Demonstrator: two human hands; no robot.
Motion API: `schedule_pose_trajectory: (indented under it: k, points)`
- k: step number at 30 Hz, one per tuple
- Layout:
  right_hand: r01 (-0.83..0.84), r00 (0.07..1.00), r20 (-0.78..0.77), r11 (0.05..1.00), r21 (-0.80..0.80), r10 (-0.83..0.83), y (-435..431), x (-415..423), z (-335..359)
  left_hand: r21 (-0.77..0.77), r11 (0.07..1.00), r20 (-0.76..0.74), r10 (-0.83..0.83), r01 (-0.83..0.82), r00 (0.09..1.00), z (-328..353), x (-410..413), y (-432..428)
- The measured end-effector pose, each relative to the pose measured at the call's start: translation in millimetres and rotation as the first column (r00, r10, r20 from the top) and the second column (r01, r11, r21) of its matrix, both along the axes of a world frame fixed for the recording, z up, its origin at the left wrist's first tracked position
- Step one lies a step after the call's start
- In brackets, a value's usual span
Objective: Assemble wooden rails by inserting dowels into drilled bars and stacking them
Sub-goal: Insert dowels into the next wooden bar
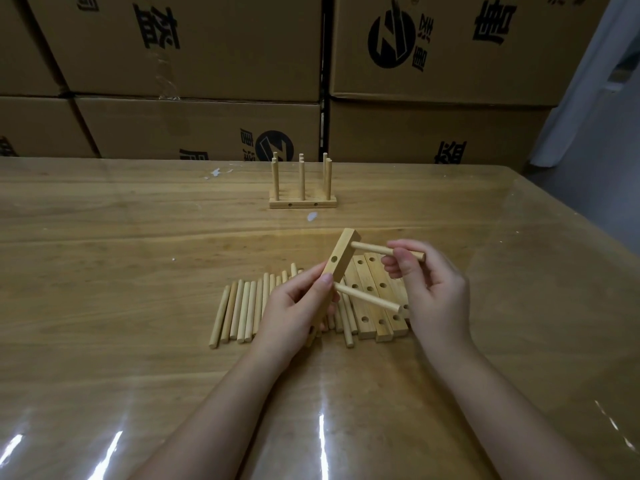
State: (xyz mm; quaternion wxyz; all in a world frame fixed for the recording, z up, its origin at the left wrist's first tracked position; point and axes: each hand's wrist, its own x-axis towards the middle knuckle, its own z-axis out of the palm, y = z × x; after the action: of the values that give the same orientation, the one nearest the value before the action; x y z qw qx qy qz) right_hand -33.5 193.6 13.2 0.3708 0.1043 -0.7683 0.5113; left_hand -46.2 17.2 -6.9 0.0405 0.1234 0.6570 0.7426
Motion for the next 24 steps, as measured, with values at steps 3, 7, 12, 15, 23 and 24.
schedule_pose_trajectory:
  k: [3, 7, 12, 15, 23, 24]
  points:
    - [0.002, 1.000, 0.019, 1.000, -0.006, -0.002, 0.0, -0.9, -0.5, -0.022, 1.000, -0.031, 0.001, -0.002, 1.000, -0.9, 0.4, 1.8]
    - [-0.096, 0.985, 0.137, 0.991, -0.088, 0.107, -1.6, -0.1, -3.3, -0.038, 0.999, -0.019, 0.022, -0.022, 1.000, -2.4, -2.5, 1.6]
    - [-0.086, 0.978, 0.202, 0.978, 0.188, 0.047, 0.3, -2.0, -9.7, 0.175, 0.975, 0.108, 0.120, -0.137, 0.987, 0.4, -8.8, 1.0]
    - [-0.207, 0.929, 0.369, 0.780, 0.590, -0.032, -2.0, -4.4, -15.2, 0.297, 0.935, 0.180, 0.147, -0.196, 0.973, 1.9, -14.3, -0.8]
    - [-0.492, 0.800, 0.598, 0.532, 0.689, -0.035, 3.0, -7.4, -20.5, 0.414, 0.886, 0.224, 0.121, -0.207, 0.967, 1.3, -18.5, -4.7]
    - [-0.496, 0.795, 0.606, 0.544, 0.677, -0.028, 3.5, -7.7, -20.3, 0.411, 0.888, 0.224, 0.121, -0.206, 0.967, 0.4, -18.8, -4.6]
